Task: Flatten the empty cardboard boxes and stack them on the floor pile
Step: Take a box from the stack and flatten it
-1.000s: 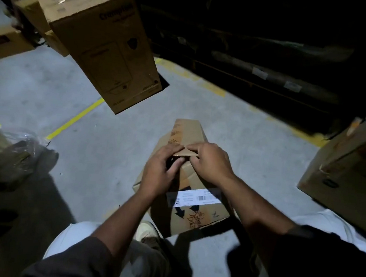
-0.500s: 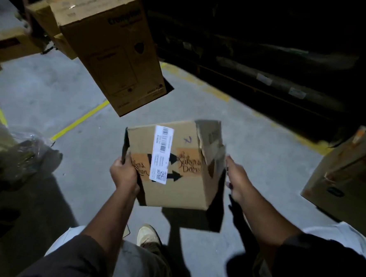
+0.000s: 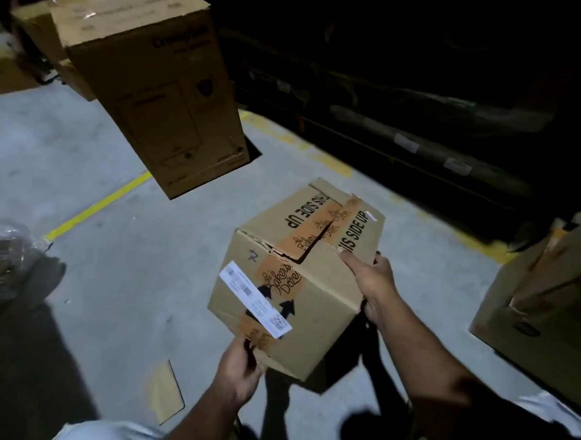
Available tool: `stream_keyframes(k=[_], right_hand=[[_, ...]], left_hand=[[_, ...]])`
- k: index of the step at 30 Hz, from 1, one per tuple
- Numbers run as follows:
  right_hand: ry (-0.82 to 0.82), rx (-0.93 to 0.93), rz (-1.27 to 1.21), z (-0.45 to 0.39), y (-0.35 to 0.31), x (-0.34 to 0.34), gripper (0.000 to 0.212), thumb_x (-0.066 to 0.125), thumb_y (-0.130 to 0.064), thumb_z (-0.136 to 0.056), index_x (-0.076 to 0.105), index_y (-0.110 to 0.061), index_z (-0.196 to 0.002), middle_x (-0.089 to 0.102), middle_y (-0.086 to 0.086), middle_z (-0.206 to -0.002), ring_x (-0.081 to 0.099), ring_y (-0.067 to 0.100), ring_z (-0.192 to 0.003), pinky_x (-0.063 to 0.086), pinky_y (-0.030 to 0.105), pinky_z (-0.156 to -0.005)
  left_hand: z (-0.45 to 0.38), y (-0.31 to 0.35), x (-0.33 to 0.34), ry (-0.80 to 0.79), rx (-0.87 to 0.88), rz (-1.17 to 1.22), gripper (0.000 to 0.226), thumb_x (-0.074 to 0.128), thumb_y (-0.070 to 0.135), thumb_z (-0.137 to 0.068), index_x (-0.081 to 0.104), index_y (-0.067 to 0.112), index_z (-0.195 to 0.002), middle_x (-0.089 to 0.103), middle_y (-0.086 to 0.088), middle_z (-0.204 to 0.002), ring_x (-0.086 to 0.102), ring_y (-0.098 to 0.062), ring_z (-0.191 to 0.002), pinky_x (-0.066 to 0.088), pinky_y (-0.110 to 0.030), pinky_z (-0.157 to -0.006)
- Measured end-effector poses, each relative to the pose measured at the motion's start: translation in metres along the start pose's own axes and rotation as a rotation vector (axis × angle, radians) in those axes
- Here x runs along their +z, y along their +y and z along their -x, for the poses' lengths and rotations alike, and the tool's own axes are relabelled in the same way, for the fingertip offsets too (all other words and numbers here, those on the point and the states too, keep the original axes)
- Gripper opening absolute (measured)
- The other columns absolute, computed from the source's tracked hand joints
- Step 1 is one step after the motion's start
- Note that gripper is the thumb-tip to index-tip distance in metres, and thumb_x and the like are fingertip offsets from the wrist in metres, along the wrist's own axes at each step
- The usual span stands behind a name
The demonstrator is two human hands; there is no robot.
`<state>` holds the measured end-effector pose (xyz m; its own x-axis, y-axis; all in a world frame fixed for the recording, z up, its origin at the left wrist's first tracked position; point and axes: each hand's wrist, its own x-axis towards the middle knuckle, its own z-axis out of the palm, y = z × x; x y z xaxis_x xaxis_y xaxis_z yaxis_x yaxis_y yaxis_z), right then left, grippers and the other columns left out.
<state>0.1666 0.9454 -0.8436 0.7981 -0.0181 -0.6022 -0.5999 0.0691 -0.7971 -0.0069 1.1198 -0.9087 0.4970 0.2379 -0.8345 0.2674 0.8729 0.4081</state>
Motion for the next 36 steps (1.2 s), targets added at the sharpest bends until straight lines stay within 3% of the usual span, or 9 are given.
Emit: stream_keyframes(k=[3,7,10,13,21,26,30,33,36], right_hand=[[-0.077,-0.04,0.133,-0.016,-0.012,-0.005,0.05,0.081,-0.02,-0.084,0.05,-0.015,-0.123,0.066,0.0,-0.107,0.061,0.007,-0.076,0.051,0.027,-0.06],[-0.167,0.034,0.195,-0.034,-0.004,-0.007,0.064,0.072,-0.015,-0.091,0.043,-0.012,-0.148,0.062,0.01,-0.132,0.064,0.009,-0.076,0.048,0.02,-0.048],[-0.155,-0.043,0.271,-0.039,0.021,0.002,0.05,0.071,-0.014,-0.092,0.055,-0.019,-0.139,0.063,0.007,-0.132,0.069,0.02,-0.097,0.06,0.031,-0.078],[-0.18,-0.205,0.607,-0.037,0.05,0.014,0.042,0.069,-0.014,-0.092,0.062,-0.019,-0.133,0.051,0.003,-0.144,0.055,0.023,-0.124,0.043,0.031,-0.108],[-0.35,-0.253,1.279,-0.018,0.14,0.019,0.079,0.067,-0.035,-0.092,0.025,-0.021,-0.157,-0.005,0.005,-0.168,0.011,0.026,-0.152,0.028,0.036,-0.12],[-0.195,-0.295,1.294,-0.029,0.145,0.013,0.083,0.071,-0.039,-0.087,0.027,-0.013,-0.153,0.022,0.01,-0.162,0.013,0.028,-0.15,0.025,0.04,-0.119],[-0.21,-0.492,1.318,-0.038,0.141,0.02,0.079,0.077,-0.044,-0.077,0.041,-0.013,-0.14,0.049,0.006,-0.138,0.042,0.024,-0.129,0.035,0.036,-0.112],[-0.222,-0.532,1.367,-0.043,0.138,0.032,0.08,0.078,-0.055,-0.073,0.045,-0.019,-0.136,0.049,0.004,-0.132,0.041,0.023,-0.122,0.038,0.037,-0.107],[-0.276,-0.479,1.384,-0.044,0.134,0.045,0.081,0.081,-0.057,-0.069,0.046,-0.025,-0.134,0.048,0.004,-0.132,0.039,0.025,-0.125,0.036,0.042,-0.105]], left_hand=[[-0.006,-0.018,-0.008,-0.054,-0.181,-0.157,0.033,0.034,0.018,-0.108,0.063,0.004,-0.116,0.074,-0.021,-0.106,0.075,-0.034,-0.089,0.063,-0.049,-0.062],[-0.03,-0.023,-0.009,0.065,-0.158,-0.333,0.03,0.035,-0.006,-0.102,0.062,-0.002,-0.114,0.074,-0.025,-0.101,0.076,-0.034,-0.08,0.063,-0.044,-0.061],[-0.05,-0.022,-0.014,0.205,-0.054,-0.718,0.022,0.055,-0.007,-0.093,0.068,-0.002,-0.11,0.074,-0.017,-0.092,0.072,-0.029,-0.074,0.063,-0.041,-0.062],[-0.051,-0.027,-0.008,0.153,-0.066,-1.029,0.038,0.067,-0.005,-0.084,0.065,-0.006,-0.122,0.07,-0.012,-0.091,0.071,-0.025,-0.077,0.064,-0.037,-0.069],[-0.039,-0.03,0.0,0.023,0.128,-1.162,0.022,0.067,0.033,-0.086,0.064,0.024,-0.105,0.07,0.002,-0.103,0.07,-0.025,-0.098,0.06,-0.052,-0.084],[-0.042,-0.019,0.02,0.195,0.458,-1.405,0.02,0.065,0.033,-0.092,0.073,0.021,-0.106,0.075,0.0,-0.105,0.069,-0.021,-0.098,0.056,-0.035,-0.086],[-0.056,-0.006,0.024,0.268,0.709,-1.548,0.056,0.074,0.034,-0.086,0.056,0.021,-0.138,0.055,-0.001,-0.141,0.048,-0.02,-0.132,0.046,-0.038,-0.106],[-0.072,0.0,0.014,0.251,0.666,-1.687,0.095,0.081,0.046,-0.076,0.033,0.017,-0.153,0.029,-0.007,-0.158,0.027,-0.027,-0.145,0.033,-0.043,-0.117],[-0.078,-0.001,0.003,0.289,0.623,-1.572,0.083,0.069,0.06,-0.083,0.039,0.014,-0.144,0.043,-0.011,-0.146,0.038,-0.032,-0.135,0.043,-0.049,-0.107]])
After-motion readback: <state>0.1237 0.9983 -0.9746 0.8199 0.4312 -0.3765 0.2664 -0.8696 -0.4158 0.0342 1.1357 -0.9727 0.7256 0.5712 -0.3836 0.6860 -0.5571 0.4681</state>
